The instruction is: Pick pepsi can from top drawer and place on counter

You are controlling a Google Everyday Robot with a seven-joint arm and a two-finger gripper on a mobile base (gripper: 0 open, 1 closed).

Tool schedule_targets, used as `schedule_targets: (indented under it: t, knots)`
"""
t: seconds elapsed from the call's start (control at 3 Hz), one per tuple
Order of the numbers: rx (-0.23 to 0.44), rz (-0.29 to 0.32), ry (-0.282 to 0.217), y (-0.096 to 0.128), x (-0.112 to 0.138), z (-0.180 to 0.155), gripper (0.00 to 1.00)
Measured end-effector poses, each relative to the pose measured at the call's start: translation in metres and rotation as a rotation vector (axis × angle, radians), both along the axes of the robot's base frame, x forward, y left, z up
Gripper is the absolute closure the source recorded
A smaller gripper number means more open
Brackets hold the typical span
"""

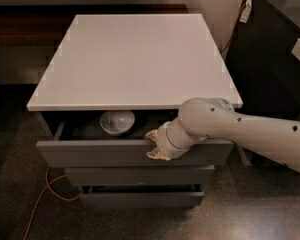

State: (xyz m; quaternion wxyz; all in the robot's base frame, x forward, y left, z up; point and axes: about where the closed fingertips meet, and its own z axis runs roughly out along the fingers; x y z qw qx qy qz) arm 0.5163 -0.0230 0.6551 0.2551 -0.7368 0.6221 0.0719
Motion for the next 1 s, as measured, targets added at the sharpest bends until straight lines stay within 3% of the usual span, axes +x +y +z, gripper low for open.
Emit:
schedule_targets:
  t: [1.0]
  knots:
    - [0.000,0.000,0.000,0.0001,-0.0001,0.0001,1.00]
